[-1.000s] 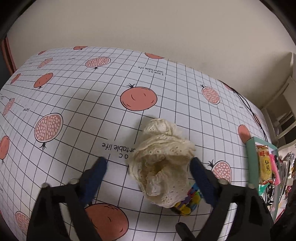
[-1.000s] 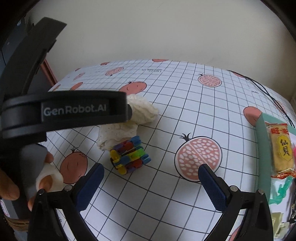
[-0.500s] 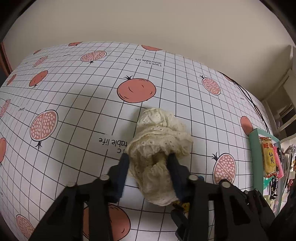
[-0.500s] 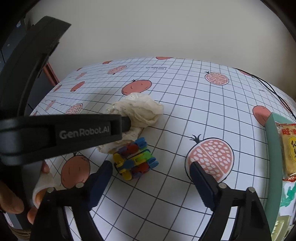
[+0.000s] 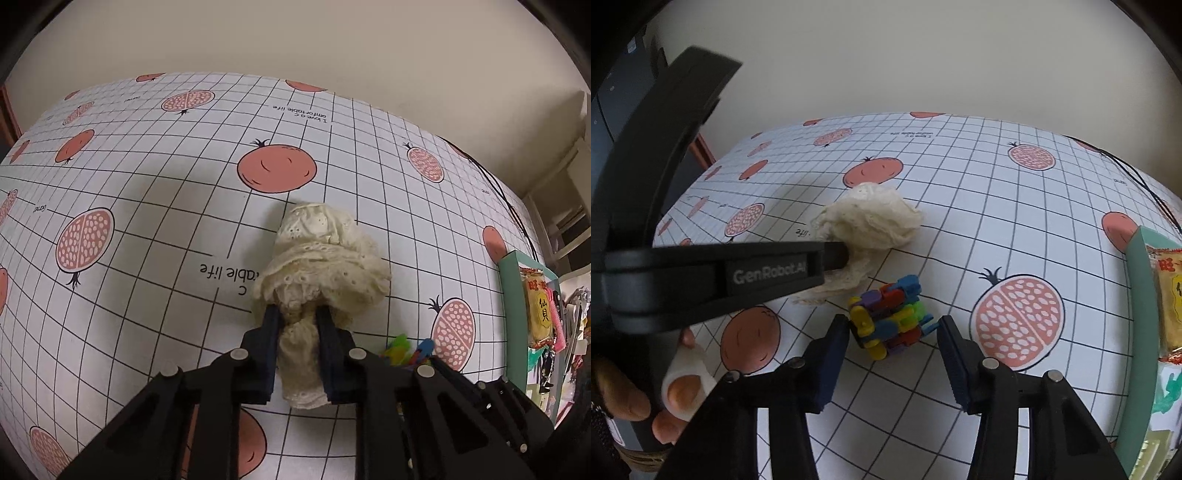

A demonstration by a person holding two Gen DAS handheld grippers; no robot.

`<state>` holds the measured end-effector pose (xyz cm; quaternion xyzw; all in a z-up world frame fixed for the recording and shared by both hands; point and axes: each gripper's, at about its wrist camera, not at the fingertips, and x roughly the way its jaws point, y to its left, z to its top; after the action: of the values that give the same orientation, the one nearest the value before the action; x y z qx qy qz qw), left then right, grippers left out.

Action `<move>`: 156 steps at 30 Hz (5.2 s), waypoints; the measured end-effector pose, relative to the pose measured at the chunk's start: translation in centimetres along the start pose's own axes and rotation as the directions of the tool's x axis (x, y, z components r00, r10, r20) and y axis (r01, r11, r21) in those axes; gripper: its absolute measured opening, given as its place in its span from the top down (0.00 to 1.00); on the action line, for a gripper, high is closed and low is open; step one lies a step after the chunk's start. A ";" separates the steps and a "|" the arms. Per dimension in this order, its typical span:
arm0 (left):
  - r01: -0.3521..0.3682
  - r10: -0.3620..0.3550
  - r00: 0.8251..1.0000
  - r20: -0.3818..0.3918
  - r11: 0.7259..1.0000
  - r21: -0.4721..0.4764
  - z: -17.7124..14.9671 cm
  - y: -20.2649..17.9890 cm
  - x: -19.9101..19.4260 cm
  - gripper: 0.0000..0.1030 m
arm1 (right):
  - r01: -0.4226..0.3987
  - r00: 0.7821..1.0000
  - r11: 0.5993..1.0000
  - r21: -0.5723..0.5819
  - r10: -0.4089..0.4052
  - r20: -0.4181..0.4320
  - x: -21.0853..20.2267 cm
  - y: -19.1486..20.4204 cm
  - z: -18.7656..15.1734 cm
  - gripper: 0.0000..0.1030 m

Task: Organize objects
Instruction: 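Grasp the cream lace cloth with left gripper while right grasps the colorful block toy, then carry the lace cloth with left gripper while right carries the block toy over the tray, then open left gripper releasing lace cloth while right releases block toy in the tray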

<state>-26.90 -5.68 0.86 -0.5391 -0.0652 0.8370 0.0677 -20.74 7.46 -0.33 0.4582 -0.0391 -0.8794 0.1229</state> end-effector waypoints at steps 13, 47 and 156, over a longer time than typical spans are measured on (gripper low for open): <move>-0.036 0.036 0.999 -0.001 0.999 0.028 -0.6 -0.6 -0.3 0.84 | 0.003 1.000 1.000 0.018 -0.003 -0.003 -1.0 -1.0 0.2 0.60; -0.017 -0.001 0.992 0.126 0.989 0.145 -0.3 -5.7 -5.9 0.85 | 0.009 0.987 0.992 0.128 -0.029 0.157 -8.9 -6.6 1.1 0.60; 0.115 -0.149 0.977 0.155 0.971 0.211 -4.3 -18.3 -5.0 0.10 | 0.196 0.956 0.908 0.369 -0.260 0.134 -16.3 -23.1 -4.6 0.25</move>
<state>-20.10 11.55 6.93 -0.4506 -0.0216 0.8758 0.1716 -12.24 34.11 5.78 0.3927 -0.1529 -0.9042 -0.0690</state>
